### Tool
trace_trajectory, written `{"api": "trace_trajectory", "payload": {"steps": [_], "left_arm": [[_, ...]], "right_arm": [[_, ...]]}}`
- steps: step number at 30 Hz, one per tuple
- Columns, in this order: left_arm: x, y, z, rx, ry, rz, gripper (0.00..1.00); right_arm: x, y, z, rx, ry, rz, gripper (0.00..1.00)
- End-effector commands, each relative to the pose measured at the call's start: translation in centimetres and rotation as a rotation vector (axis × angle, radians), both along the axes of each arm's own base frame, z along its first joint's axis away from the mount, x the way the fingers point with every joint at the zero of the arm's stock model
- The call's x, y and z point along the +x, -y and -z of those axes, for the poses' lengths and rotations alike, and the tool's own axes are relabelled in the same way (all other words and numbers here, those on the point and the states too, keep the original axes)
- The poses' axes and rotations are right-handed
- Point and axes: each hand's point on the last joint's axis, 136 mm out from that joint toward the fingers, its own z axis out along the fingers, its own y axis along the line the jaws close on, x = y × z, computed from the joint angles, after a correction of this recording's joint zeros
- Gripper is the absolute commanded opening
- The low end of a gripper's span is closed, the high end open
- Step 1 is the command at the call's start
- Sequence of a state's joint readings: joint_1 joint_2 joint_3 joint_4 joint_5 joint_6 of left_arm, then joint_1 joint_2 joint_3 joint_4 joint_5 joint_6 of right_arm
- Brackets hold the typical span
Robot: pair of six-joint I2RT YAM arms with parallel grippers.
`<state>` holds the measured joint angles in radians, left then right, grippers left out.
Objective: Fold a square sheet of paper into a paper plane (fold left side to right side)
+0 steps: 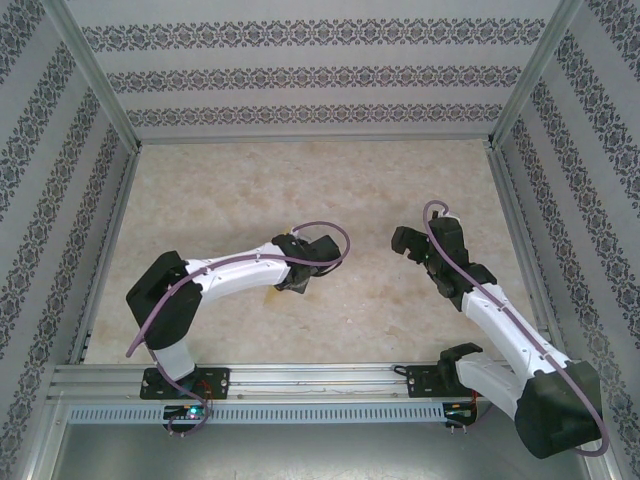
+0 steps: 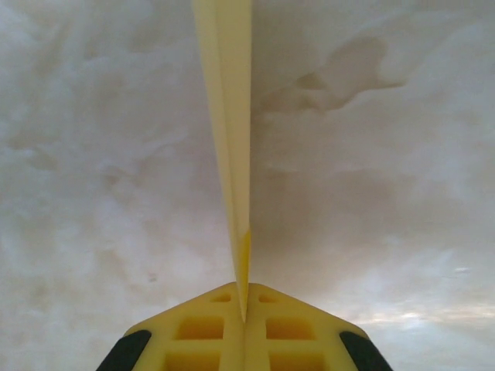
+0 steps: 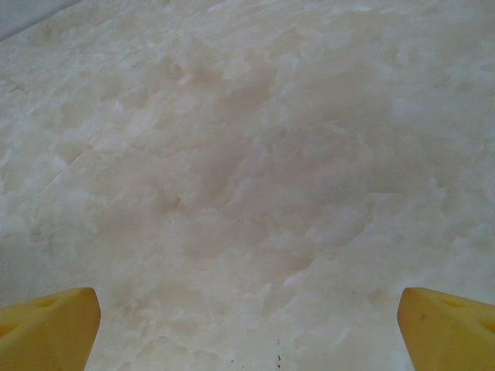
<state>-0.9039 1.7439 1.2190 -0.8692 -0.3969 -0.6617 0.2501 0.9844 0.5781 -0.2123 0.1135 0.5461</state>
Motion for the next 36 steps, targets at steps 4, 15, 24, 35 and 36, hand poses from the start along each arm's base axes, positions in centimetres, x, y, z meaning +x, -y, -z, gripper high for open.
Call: {"api": "trace_trajectory", "payload": {"steps": [4, 15, 24, 35, 36], "left_arm": [[0.6, 4.8, 1.0, -0.248, -0.025, -0.018, 0.12], [3.7, 10.0, -1.2, -0.655, -0.050, -0.003, 0.42], [6.6, 7.6, -6.2, -0.836, 0.083, 0.050, 0.49], [7.4, -0.9, -8.9, -0.908, 0.318, -0.042, 0.52], [7.2, -1.5, -8.9, -0.901, 0.329, -0.049, 0.52]], "right_arm": [[0.2, -0.5, 0.2, 0.045, 0.013, -0.019, 0.98], [0.4, -2.5, 0.8, 0.149, -0.048, -0.131, 0.98], [0.4, -7.6, 1.1, 0.372, -0.158, -0.302, 0.85], [-1.0, -19.9, 4.2, 0.533, -0.325, -0.510, 0.30], [-1.1, -20.6, 4.6, 0.536, -0.335, -0.515, 0.26]]}}
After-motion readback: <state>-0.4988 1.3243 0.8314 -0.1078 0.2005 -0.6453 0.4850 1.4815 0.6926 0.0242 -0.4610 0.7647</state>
